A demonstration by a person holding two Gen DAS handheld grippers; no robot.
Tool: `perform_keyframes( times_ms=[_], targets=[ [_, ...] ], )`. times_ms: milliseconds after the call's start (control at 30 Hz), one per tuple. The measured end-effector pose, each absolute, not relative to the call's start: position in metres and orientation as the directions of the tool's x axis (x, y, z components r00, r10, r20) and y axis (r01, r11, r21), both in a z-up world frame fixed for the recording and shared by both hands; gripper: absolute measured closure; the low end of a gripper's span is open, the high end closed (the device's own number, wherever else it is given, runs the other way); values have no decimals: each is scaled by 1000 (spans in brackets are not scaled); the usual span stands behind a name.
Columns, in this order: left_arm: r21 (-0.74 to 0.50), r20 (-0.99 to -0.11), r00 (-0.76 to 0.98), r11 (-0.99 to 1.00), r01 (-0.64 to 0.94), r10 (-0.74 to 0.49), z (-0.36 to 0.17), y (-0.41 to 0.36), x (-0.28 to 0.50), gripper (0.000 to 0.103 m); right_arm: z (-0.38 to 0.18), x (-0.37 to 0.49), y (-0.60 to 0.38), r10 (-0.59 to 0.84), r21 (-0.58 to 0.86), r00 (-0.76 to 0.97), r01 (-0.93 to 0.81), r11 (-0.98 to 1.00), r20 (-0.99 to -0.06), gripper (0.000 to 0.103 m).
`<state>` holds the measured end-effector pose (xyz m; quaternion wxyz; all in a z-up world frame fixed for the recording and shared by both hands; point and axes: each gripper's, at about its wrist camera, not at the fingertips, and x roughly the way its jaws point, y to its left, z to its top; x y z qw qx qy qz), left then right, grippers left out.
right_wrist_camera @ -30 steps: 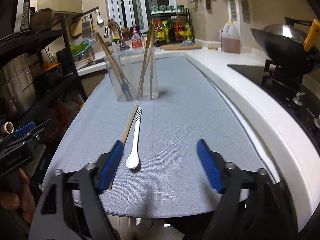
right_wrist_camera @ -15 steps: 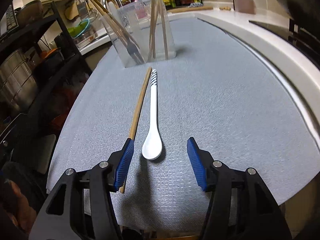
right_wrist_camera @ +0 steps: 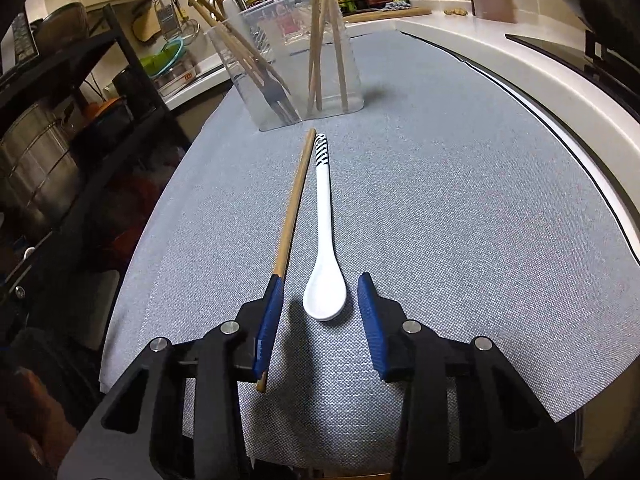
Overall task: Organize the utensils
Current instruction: 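Lower the open right tool beside the chopstick and spoon while the left tool hovers near them, then close the right tool on the white spoon bowl while the left tool closes on the wooden chopstick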
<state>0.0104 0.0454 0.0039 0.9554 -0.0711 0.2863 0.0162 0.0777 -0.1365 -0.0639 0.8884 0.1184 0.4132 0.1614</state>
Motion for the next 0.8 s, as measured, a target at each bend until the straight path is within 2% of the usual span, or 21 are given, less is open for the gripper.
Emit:
perform_keyframes(
  times_ms=[133,233,333,400,500,800],
  targets=[
    [-116,-556,831,991,-67,-9,2,42,11,16,-66,82,-141,388,362,603,-171,916,-697,81],
    [-111,-565,825,992,-62,-11,-1,41,13,20,-67,83,-145,403,389,598,-160,907,-693,81],
    [-111,-582,813,993,-44,-29,-7,37,16,30,-68,82,-144,404,389,601,-163,907,-689,81],
    [-110,-592,805,994,-24,-46,-10,32,18,43,-68,81,-146,410,398,599,-162,903,-688,82],
    [-114,-612,786,993,18,-85,-18,20,22,54,-68,80,-151,417,416,598,-150,897,-684,82],
    [-151,-670,721,983,103,-179,-41,-19,40,61,-71,76,-163,424,426,609,-152,892,-670,82]
  ],
)
